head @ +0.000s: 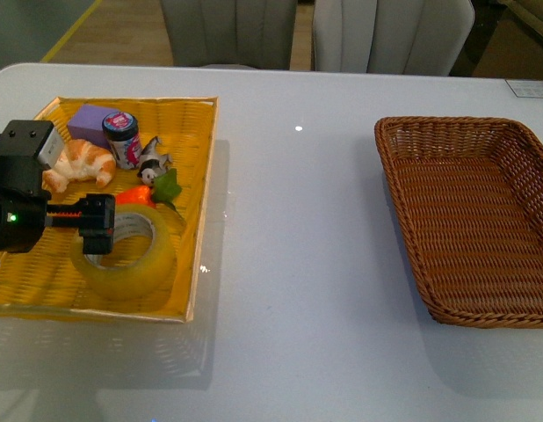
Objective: Move tape to another basket
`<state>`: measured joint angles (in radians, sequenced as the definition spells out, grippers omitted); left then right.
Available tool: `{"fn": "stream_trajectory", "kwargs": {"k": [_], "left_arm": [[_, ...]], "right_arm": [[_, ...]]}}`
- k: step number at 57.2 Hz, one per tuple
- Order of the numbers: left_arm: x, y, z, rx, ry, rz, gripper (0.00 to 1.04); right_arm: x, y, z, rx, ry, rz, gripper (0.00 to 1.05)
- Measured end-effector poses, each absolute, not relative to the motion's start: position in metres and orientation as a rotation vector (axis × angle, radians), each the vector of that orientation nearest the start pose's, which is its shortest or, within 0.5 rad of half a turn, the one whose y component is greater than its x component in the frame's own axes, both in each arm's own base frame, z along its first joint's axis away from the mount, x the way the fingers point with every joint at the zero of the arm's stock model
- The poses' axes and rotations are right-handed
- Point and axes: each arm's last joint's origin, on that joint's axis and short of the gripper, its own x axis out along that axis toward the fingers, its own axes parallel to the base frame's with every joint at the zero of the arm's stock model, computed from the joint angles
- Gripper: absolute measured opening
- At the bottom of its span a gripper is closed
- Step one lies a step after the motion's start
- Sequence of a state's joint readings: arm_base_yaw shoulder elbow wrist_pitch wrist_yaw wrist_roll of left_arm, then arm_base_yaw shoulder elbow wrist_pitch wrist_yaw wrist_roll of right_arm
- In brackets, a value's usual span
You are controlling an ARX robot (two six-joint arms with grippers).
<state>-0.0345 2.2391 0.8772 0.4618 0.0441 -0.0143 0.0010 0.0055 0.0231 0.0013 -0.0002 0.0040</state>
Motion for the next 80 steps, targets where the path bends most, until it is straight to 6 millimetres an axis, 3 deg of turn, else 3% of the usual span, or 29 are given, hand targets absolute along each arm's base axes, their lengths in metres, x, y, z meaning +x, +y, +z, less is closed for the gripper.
{"fn": "stream_trajectory", "kwargs": {"k": [16,42,49,57,68,80], "left_arm": [[0.361,-0.013,-0.003,-0.006,0.916,-0.046,0.95],[0.36,-0.02,-0.005,-0.033,0.962,-0.076,0.24],[0.361,-0.019,0.002,-0.05,0.953,-0.067,0.17],[0.357,-0.011,0.023,-0.082,0.914,-0.048,0.16],[0.343,0.001,0.082,-0.136,0.784,-0.051,0.16],[0.337,-0.025,0.129,-0.167,0.712,-0.154,0.16]], "right_arm": [[0.097,0.0,0.171,0.004,-0.019,0.001,0.96],[0.097,0.0,0.171,0.004,-0.019,0.001,0.96],[0.097,0.0,0.171,0.004,-0.019,0.001,0.96],[0.097,0.0,0.171,0.004,-0.019,0.001,0.96],[0.097,0.0,0.171,0.004,-0.019,0.001,0.96],[0.097,0.0,0.171,0.004,-0.019,0.001,0.96]]}}
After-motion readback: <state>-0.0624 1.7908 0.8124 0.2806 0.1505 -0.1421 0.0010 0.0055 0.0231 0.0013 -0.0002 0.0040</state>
